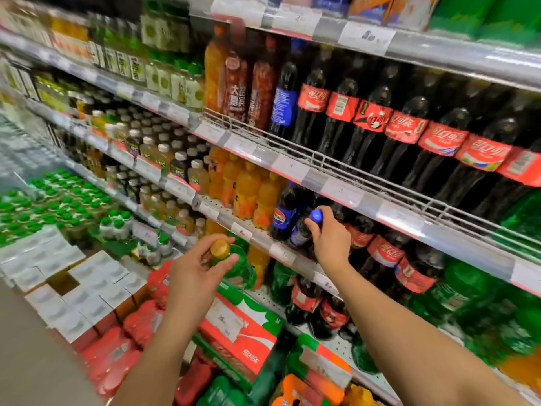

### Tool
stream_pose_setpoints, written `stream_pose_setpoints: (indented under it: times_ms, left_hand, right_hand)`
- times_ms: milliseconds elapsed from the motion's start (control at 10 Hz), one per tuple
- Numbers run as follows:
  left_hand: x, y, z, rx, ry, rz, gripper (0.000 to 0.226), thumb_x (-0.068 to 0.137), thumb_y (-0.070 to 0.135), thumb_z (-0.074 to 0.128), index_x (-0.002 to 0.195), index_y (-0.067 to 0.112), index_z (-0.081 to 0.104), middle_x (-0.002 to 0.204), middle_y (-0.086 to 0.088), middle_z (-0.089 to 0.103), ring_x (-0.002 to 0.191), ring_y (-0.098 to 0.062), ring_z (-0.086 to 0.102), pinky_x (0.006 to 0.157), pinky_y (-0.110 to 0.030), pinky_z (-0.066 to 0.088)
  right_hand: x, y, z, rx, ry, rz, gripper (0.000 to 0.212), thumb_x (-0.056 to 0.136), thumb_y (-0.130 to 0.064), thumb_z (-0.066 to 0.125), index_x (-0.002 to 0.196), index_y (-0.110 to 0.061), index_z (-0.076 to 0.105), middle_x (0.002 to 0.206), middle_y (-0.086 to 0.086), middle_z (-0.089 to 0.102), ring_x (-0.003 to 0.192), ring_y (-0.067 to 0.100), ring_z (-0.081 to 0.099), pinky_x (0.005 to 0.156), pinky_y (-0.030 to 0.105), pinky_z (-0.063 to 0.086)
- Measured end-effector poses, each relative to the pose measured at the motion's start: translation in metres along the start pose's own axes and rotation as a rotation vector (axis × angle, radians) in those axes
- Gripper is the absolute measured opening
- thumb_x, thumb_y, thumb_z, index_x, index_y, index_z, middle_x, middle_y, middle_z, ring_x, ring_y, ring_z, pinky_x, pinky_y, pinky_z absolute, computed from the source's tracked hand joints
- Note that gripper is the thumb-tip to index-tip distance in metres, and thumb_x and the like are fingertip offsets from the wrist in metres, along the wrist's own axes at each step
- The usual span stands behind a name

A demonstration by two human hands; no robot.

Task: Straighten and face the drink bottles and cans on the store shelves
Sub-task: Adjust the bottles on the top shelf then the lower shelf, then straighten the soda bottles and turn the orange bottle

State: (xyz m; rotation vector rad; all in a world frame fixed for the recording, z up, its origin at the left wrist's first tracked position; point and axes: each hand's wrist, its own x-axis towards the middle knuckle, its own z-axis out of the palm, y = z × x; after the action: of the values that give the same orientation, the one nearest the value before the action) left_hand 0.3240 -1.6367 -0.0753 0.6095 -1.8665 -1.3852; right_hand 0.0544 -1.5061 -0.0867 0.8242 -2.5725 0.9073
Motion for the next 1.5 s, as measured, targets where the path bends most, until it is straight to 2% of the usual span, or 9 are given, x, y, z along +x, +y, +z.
stream_pose_setpoints:
  times_ms: [300,400,700,900,1000,1100,1200,1300,1500]
  left_hand:
    - [-0.001,-0.008,0.009,0.019,-0.012,-0.1,0.027,0.086,0.028,0.079,0.11,0.039,0.071,0.103,0.018,0.071,0.09,-0.017,0.069,0.09,-0.045,0.059]
    - [-0.001,-0.007,0.014,0.034,-0.036,-0.093,0.026,0.085,0.031,0.079,0.109,0.039,0.071,0.101,0.017,0.07,0.08,-0.023,0.061,0.088,-0.046,0.057]
    - [0.0,-0.002,0.022,0.072,-0.109,-0.115,0.025,0.083,0.034,0.082,0.105,0.037,0.071,0.098,0.014,0.072,0.091,-0.016,0.069,0.083,-0.045,0.059]
    - [-0.009,-0.002,0.022,0.085,-0.112,-0.129,0.022,0.081,0.033,0.083,0.101,0.036,0.073,0.099,0.017,0.072,0.093,-0.009,0.068,0.085,-0.041,0.058]
    - [-0.006,-0.001,0.026,0.106,-0.125,-0.119,0.02,0.082,0.034,0.082,0.098,0.038,0.072,0.096,0.018,0.073,0.095,-0.006,0.066,0.087,-0.039,0.057]
    - [-0.001,0.003,0.04,0.141,-0.157,-0.084,0.021,0.082,0.036,0.081,0.101,0.037,0.072,0.097,0.018,0.073,0.099,-0.006,0.067,0.089,-0.037,0.056]
    - [0.005,0.012,0.064,0.198,-0.217,-0.011,0.021,0.082,0.036,0.082,0.1,0.04,0.071,0.096,0.022,0.072,0.099,0.007,0.063,0.087,-0.023,0.051]
    - [0.008,0.026,0.1,0.295,-0.352,0.096,0.028,0.083,0.04,0.08,0.108,0.031,0.071,0.096,0.017,0.072,0.094,0.0,0.065,0.086,-0.031,0.055]
    - [-0.013,0.07,0.194,0.33,-0.571,0.319,0.023,0.078,0.039,0.084,0.091,0.032,0.066,0.08,0.016,0.069,0.08,-0.001,0.066,0.078,-0.029,0.053]
  right_hand:
    - [0.058,-0.01,0.005,-0.157,-0.166,0.151,0.04,0.103,-0.045,0.054,0.108,-0.006,0.055,0.089,0.012,0.062,0.086,0.035,0.064,0.067,0.039,0.048]
    - [0.066,-0.014,0.004,-0.085,-0.246,0.208,0.034,0.106,-0.04,0.05,0.102,-0.007,0.055,0.073,0.0,0.054,0.065,0.023,0.06,0.052,0.028,0.047]
    - [0.071,-0.008,0.022,0.275,-0.376,0.448,0.054,0.106,-0.05,0.038,0.138,-0.013,0.059,0.093,-0.005,0.059,0.115,0.028,0.063,0.052,0.009,0.035]
    - [0.089,-0.011,0.029,-0.081,-0.349,0.351,0.042,0.102,-0.04,0.053,0.129,-0.008,0.059,0.123,0.019,0.064,0.106,0.036,0.063,0.077,0.04,0.052]
    - [0.045,-0.02,0.008,0.009,-0.168,0.229,0.043,0.098,-0.033,0.06,0.128,-0.003,0.053,0.12,0.017,0.064,0.105,0.033,0.063,0.08,0.037,0.048]
    - [-0.031,-0.014,-0.016,0.314,-0.206,0.116,0.054,0.093,-0.029,0.066,0.143,-0.02,0.047,0.131,-0.002,0.064,0.092,0.012,0.067,0.085,0.034,0.052]
    - [-0.093,0.002,-0.035,0.48,-0.566,0.128,0.045,0.088,-0.028,0.076,0.13,-0.024,0.06,0.117,-0.008,0.069,0.091,0.011,0.071,0.085,0.036,0.056]
    - [-0.133,0.017,-0.065,0.477,-0.669,0.142,0.069,0.082,-0.041,0.083,0.141,-0.036,0.048,0.123,-0.031,0.055,0.109,-0.005,0.06,0.095,0.021,0.05]
    - [-0.16,0.065,-0.117,0.361,-0.321,0.277,0.064,0.08,-0.044,0.084,0.133,-0.034,0.049,0.083,-0.021,0.059,0.073,-0.009,0.056,0.062,0.014,0.04]
